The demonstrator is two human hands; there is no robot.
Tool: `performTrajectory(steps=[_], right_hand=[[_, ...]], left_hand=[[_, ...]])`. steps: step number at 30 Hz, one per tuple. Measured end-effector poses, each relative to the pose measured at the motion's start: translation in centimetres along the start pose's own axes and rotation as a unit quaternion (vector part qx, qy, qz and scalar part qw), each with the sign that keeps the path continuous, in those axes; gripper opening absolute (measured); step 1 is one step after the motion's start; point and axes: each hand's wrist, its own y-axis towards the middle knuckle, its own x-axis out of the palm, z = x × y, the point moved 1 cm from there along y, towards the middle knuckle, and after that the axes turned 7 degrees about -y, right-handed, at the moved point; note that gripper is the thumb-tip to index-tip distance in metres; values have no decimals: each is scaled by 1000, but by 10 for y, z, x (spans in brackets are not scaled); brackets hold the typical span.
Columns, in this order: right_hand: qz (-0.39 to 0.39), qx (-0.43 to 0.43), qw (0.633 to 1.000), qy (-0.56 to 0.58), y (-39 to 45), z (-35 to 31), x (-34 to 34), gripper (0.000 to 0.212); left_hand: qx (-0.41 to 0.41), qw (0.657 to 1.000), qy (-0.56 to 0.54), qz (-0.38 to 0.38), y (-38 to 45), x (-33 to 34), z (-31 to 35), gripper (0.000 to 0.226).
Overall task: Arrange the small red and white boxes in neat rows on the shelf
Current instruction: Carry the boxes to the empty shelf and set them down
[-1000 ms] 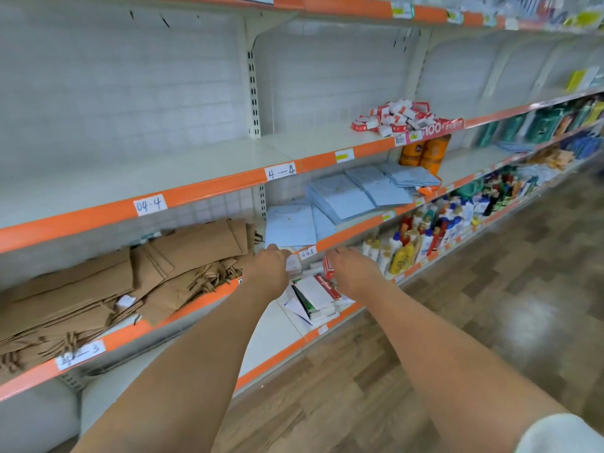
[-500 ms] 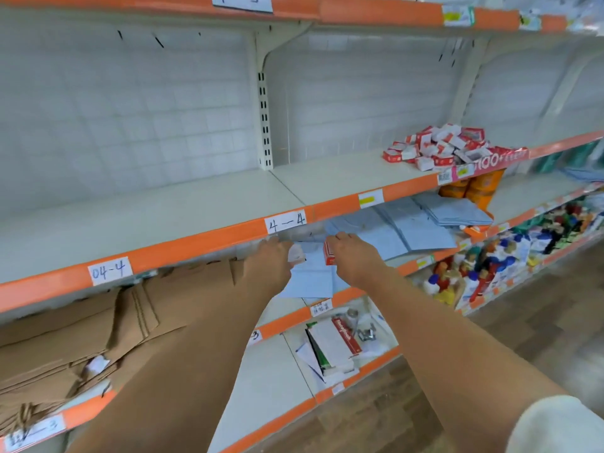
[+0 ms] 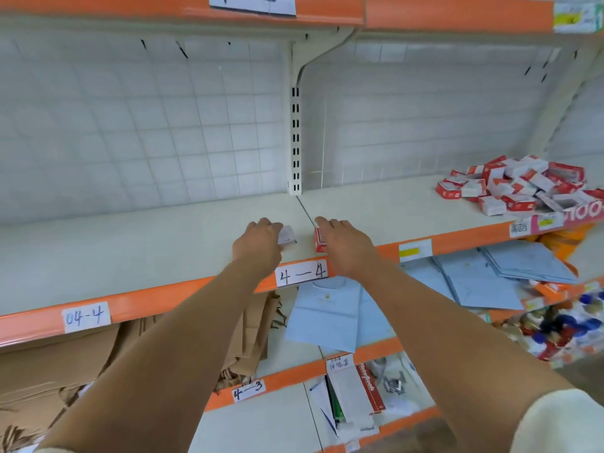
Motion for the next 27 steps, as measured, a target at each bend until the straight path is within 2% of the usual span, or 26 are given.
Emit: performTrajectory(steps=[2, 4, 8, 17, 27], right_hand=[[2, 10, 1000, 20, 19, -1, 4, 68], [-3, 14, 1000, 23, 39, -2, 8, 56], [-3, 8, 1000, 27, 77, -6, 15, 41], [-16, -2, 998, 66, 142, -16, 35, 42], [-44, -30, 995, 82, 192, -26, 49, 44]], left_hand=[[-7, 1000, -8, -12, 16, 2, -11, 46], [-10, 1000, -12, -18, 32, 4, -23, 49], [-19, 1000, -14, -12, 66, 2, -43, 43], [-34, 999, -10, -8, 115, 7, -79, 41], [-94, 995, -18, 7, 145, 7, -113, 47]])
